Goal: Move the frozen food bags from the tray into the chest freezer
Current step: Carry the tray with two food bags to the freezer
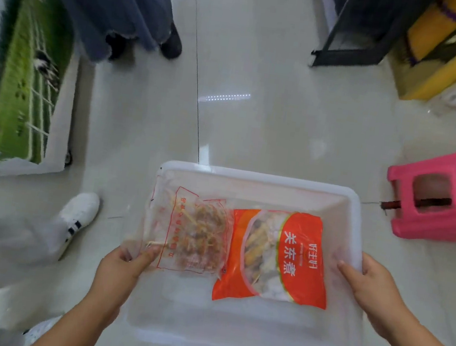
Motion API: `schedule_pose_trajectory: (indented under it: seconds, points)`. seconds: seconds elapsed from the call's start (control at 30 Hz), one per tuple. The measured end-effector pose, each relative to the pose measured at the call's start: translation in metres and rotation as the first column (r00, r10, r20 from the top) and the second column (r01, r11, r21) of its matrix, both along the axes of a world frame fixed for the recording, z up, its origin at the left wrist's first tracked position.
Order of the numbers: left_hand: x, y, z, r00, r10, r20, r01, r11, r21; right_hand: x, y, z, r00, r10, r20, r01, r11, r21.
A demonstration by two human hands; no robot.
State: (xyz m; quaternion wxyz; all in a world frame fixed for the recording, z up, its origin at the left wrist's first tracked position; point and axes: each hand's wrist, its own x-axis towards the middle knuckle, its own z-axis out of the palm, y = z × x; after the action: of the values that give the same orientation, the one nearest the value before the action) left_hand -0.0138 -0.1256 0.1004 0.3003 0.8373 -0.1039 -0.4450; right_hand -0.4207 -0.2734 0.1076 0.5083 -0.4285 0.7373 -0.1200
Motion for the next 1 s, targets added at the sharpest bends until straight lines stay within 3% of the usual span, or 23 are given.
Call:
schedule_pose_trajectory:
  seconds: [0.17, 0.37, 0.5, 0.73, 1.0]
  points:
    - [0.012, -0.113, 0.200, 0.979, -0.080, 0.186, 0.096, 0.992, -0.078, -0.015, -0.091, 0.202, 0.988, 0.092, -0.124, -0.111, 0.981, -0.157]
    - [0.009, -0.236, 0.443, 0.919, -0.121, 0.376, 0.221, 0.947, -0.235, -0.015, -0.213, 0.428, 0.976, 0.182, -0.122, -0.207, 0.947, -0.244]
    - [0.028, -0.304, 0.560, 0.919, -0.120, 0.375, 0.243, 0.922, -0.300, 0.001, -0.292, 0.551, 0.976, 0.190, -0.108, -0.215, 0.920, -0.327]
    - [0.050, -0.420, 0.660, 0.949, -0.106, 0.296, 0.226, 0.884, -0.409, 0.025, -0.406, 0.645, 0.988, 0.114, -0.100, -0.143, 0.915, -0.378]
    - [0.064, -0.548, 0.699, 0.936, -0.044, 0.349, 0.188, 0.901, -0.391, 0.046, -0.536, 0.685, 0.992, 0.109, -0.071, -0.128, 0.917, -0.378]
